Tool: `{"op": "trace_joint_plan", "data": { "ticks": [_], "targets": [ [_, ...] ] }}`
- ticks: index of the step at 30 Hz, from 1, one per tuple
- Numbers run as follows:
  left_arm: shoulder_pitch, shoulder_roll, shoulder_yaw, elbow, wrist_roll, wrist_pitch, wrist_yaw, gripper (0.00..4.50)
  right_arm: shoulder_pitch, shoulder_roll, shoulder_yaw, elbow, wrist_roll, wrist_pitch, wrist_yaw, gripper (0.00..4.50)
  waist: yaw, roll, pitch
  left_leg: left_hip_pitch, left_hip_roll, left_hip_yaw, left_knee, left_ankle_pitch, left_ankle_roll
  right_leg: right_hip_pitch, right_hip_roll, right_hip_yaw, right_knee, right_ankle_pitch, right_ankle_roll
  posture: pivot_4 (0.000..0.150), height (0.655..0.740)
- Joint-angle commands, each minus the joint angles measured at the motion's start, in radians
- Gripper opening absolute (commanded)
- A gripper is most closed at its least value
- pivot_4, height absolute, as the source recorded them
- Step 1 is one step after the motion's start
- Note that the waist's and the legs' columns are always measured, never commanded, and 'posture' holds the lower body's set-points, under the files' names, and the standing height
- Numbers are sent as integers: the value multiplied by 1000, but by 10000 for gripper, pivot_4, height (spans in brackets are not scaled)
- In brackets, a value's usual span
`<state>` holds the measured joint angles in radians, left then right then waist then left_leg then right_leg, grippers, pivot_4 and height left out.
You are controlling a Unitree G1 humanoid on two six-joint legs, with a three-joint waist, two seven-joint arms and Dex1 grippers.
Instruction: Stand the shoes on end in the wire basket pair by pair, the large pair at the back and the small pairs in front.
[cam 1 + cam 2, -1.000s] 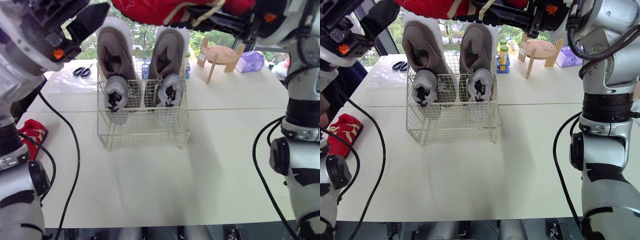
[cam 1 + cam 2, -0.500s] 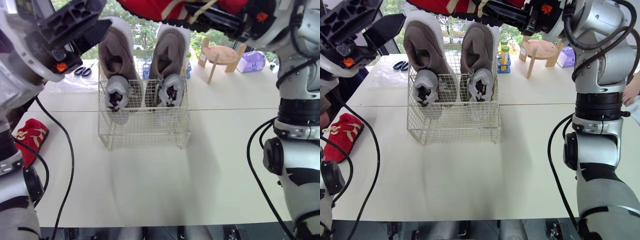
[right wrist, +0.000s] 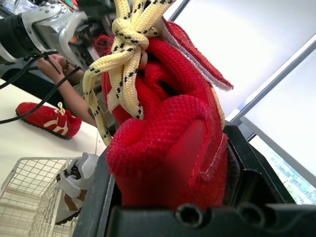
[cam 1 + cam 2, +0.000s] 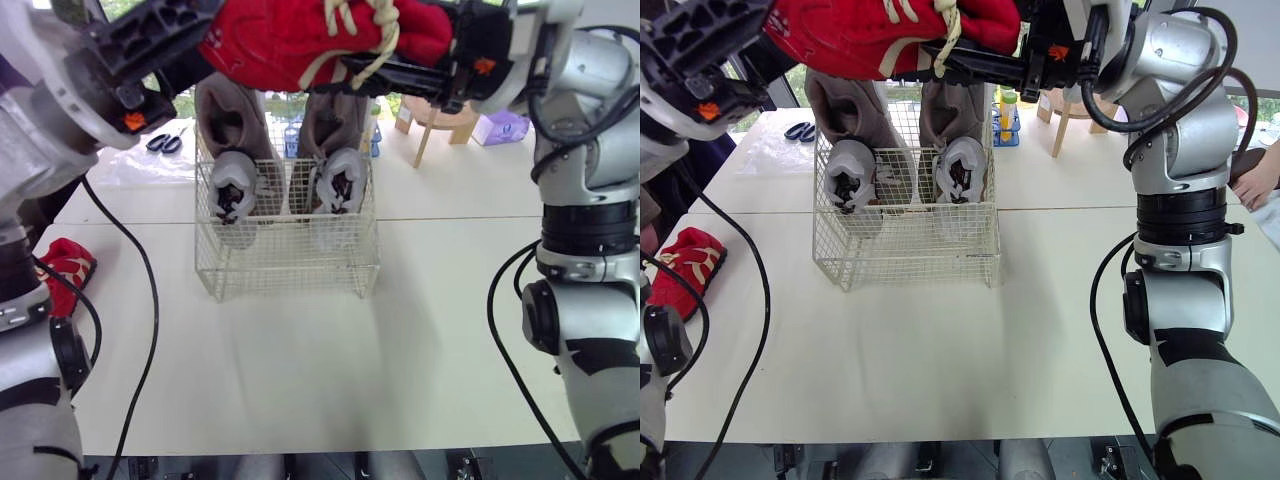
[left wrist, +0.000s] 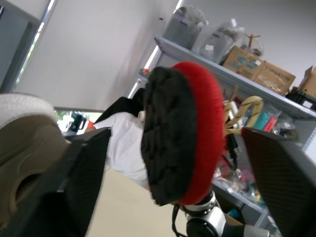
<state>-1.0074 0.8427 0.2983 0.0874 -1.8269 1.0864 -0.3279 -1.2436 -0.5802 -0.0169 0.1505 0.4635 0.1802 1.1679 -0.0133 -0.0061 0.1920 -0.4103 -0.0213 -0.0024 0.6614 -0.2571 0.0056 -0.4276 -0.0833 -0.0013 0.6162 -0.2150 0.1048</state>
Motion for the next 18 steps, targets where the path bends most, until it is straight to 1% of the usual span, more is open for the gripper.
{"op": "trace_joint_plan", "data": {
  "ticks": [1, 4, 5, 6, 7, 8, 10, 11, 12, 14, 15, 18],
  "targets": [
    [-33, 6, 21, -4, -2, 10, -21, 24085, -6, -6, -30, -61, 17, -3, -13, 15343, 0, 0, 0, 0, 0, 0, 0, 0, 0, 0, 0, 0, 0, 0, 0, 1500, 7400],
    [-33, 1, 26, -2, -5, 10, -18, 10437, -1, -8, -28, -75, 19, 4, -14, 15343, 0, 0, 0, 0, 0, 0, 0, 0, 0, 0, 0, 0, 0, 0, 0, 1500, 7400],
    [-33, -1, 28, -1, -3, 10, -16, 8287, 0, -8, -28, -78, 19, 7, -15, 15343, 0, 0, 0, 0, 0, 0, 0, 0, 0, 0, 0, 0, 0, 0, 0, 1500, 7400],
    [-33, -4, 30, 0, 1, 5, -10, 4031, 0, -8, -28, -81, 19, 9, -15, 15343, 0, 0, 0, 0, 0, 0, 0, 0, 0, 0, 0, 0, 0, 0, 0, 1500, 7400],
    [-33, -6, 32, -1, 7, 0, -3, 1967, 0, -8, -27, -83, 19, 10, -16, 15343, 0, 0, 0, 0, 0, 0, 0, 0, 0, 0, 0, 0, 0, 0, 0, 1500, 7400],
    [-32, -12, 37, -4, 5, -9, 9, 1967, 2, -11, -27, -86, 20, 13, -14, 15343, 1, 0, 0, 0, 0, 0, 0, 0, 0, 0, 0, 0, 0, 0, 0, 1500, 7400],
    [-24, -25, 54, -12, -12, -32, 44, 1950, 7, -20, -20, -81, 6, 14, -13, 23967, 2, 0, 0, 0, 0, 0, 0, 0, 0, 0, -1, 0, 0, 0, 0, 1500, 7400],
    [-18, -31, 63, -17, -18, -41, 61, 1950, 9, -25, -16, -77, -1, 14, -11, 26977, 2, 0, 0, 0, 0, 0, 0, 0, 0, 0, -1, 0, 0, 0, 0, 1500, 7400],
    [-7, -34, 73, -27, -26, -49, 77, 1950, 13, -33, -17, -75, 1, 26, -7, 32572, 2, 0, 0, 0, 0, 0, 0, 0, 0, 0, -1, 0, 0, 0, 0, 1500, 7400],
    [16, -39, 95, -49, -39, -67, 107, 1950, 18, -42, -29, -71, 13, 48, -12, 42043, 1, 0, 0, 0, 0, 0, 0, 0, 0, 0, -1, 0, 0, 0, 0, 1500, 7400],
    [29, -43, 109, -63, -51, -83, 130, 1950, 22, -46, -43, -71, 29, 70, -20, 43683, 1, 0, 0, 0, 0, 0, 0, 0, 0, 0, -2, 0, 0, 0, 0, 1500, 7400],
    [72, -47, 161, -107, -91, -136, 195, 1950, 35, -59, -109, -83, 107, 167, -61, 43683, 1, 0, 0, 0, 0, 0, 0, 0, 0, -1, -3, 0, 0, 0, 0, 1500, 7400]
  ]
}}
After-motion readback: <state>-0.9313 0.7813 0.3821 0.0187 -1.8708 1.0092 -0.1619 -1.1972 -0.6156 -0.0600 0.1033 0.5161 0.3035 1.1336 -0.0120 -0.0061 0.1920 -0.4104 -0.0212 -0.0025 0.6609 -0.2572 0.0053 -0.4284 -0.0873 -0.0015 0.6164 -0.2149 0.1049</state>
